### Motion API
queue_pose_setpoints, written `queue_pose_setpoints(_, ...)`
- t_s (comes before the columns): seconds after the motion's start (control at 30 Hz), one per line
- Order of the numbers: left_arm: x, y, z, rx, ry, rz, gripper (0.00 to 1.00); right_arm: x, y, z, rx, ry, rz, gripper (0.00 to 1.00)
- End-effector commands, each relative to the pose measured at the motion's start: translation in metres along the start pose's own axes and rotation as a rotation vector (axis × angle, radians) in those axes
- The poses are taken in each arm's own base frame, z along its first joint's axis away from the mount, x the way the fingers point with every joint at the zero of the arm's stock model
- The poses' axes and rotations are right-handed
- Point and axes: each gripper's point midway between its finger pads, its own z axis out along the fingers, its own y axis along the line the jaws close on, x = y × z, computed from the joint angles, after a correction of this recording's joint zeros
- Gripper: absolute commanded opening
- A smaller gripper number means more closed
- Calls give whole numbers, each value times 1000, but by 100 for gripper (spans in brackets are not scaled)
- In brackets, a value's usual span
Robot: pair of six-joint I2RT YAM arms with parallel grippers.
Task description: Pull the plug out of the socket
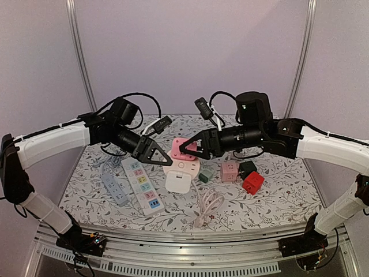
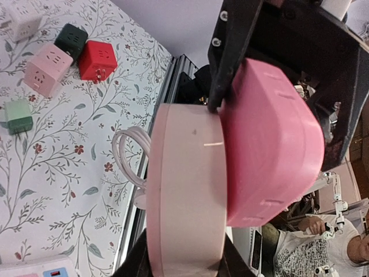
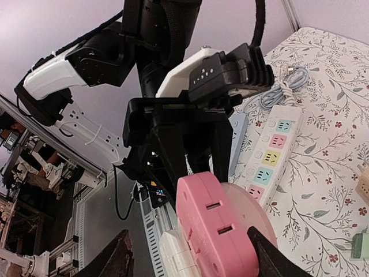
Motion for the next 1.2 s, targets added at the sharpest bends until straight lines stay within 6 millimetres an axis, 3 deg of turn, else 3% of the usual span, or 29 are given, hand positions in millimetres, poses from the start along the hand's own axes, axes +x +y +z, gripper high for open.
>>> queue_pose_setpoints(0.0, -13, -7, 2, 20, -10, 43, 0, -13, 32, -8, -89, -36, -60, 62)
queue_pose_setpoints(0.17, -16, 16, 1, -24, -17, -36, 0, -11, 43, -15, -103, -44, -92, 55)
queue_pose_setpoints(0.27, -16, 18, 0, -17, -17, -48, 0, -9, 39, -20, -76, -56, -100, 54)
queue_pose_setpoints(0.43, -17, 6, -1, 27, -19, -20, 0, 2, 15, -21, 62, -40, -138, 72)
queue_pose_setpoints(0.7, -16, 12, 0, 16, -18, -39, 0, 35, -23, -11, 441, 97, -371, 80)
queue_pose_setpoints(0.9, -17, 20, 0, 3, -19, -70, 0, 54, -31, 1, 598, 163, -527, 84)
queue_pose_setpoints(1.17, -17, 18, 0, 10, -19, -68, 0, 51, -34, 3, 773, 163, -709, 86)
